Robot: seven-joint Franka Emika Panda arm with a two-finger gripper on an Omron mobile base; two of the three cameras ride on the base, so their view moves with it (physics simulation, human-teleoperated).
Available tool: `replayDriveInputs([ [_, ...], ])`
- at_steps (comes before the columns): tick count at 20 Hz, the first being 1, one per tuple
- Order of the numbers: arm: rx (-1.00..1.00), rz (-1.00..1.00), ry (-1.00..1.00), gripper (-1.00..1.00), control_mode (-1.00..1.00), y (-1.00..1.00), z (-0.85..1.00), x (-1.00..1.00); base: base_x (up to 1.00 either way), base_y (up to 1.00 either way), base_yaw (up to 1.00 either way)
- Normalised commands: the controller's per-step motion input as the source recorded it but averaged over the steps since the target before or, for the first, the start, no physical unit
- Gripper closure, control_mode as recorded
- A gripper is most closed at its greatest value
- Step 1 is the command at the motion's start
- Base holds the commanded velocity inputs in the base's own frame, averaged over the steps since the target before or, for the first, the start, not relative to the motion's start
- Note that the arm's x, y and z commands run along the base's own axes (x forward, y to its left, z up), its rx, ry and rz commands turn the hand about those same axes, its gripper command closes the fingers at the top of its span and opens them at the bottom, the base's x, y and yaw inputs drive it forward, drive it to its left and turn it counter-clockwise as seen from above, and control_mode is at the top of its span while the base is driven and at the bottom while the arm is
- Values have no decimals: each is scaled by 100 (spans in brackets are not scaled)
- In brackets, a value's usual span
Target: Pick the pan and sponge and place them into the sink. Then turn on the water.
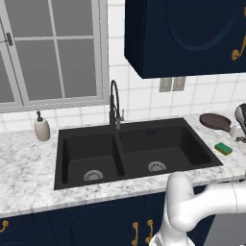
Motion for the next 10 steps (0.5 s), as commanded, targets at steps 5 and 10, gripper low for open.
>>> replayDriveInputs([
  [5,0,3,5,100,-100,89,8,-5,0,0,0],
  [10,0,12,10,100,-100,96,1,-3,0,0,0],
])
